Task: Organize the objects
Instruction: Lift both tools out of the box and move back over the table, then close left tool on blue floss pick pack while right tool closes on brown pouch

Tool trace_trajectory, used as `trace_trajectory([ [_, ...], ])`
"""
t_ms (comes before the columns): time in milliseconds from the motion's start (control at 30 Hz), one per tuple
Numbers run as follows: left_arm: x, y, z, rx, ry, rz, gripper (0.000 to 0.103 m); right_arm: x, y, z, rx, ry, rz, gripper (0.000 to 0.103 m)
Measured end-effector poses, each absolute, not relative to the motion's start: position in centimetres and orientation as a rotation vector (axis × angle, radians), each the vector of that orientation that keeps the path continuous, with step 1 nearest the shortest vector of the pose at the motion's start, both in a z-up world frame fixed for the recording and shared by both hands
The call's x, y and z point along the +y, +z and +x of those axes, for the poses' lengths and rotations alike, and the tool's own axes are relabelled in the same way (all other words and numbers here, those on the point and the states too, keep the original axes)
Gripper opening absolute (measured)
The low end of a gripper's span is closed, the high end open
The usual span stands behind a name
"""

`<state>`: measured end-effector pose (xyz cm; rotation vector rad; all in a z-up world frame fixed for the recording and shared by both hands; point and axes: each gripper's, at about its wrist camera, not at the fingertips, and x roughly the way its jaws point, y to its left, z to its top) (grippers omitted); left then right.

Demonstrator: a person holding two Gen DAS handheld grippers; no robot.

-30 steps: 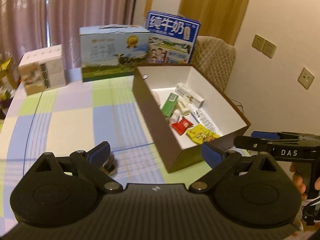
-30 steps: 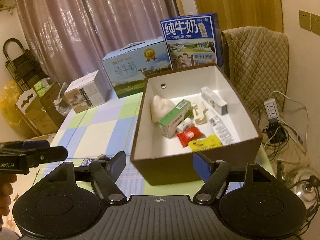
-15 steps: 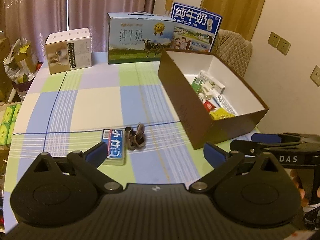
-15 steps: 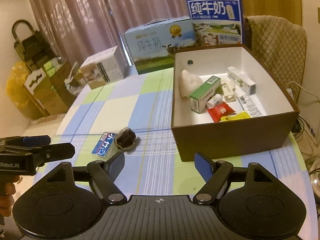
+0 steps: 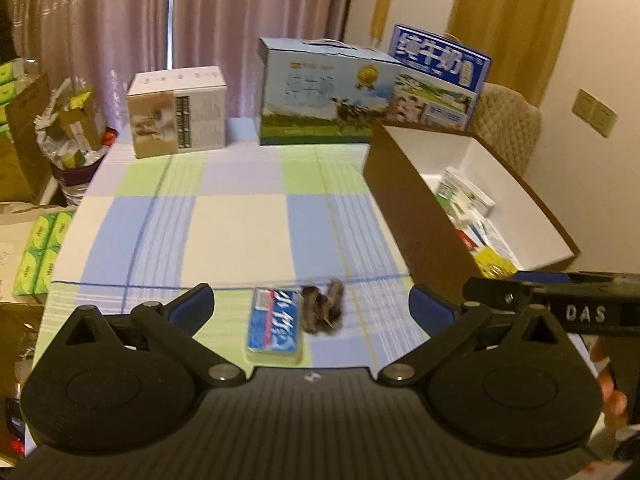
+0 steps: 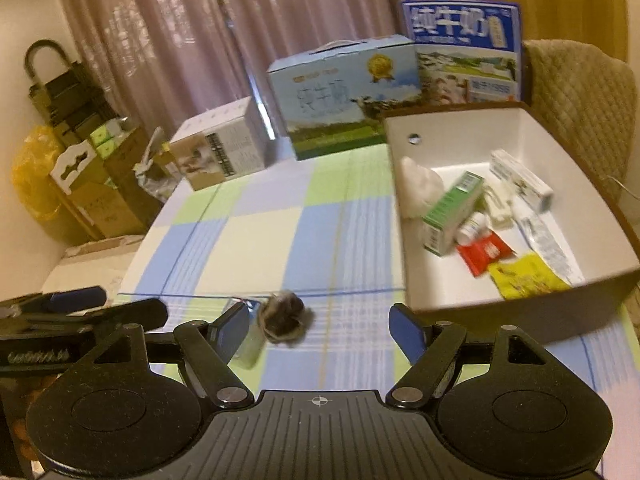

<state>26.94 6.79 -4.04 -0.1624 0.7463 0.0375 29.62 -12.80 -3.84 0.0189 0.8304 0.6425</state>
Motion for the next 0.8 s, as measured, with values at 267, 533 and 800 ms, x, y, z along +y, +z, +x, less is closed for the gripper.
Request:
trace_trajectory([
  [267,9.2,-7.4,29.2,0.818,0.145,-0.224,0.102,-9.7,-6.3,30.7,0.845,0.646,-0.046,0.074],
  [533,10.5,-10.8,30.1,0.895,0.205,-0.137,0.102,-7.8,-11.3,31.5,0.944,0.659,-0.050,0.074],
  [800,11.0,-11.9,30.7,0.910,0.197,-0.134,0.099,-6.7,-12.5,31.6,0.899,0.722,-0.048,0.061],
])
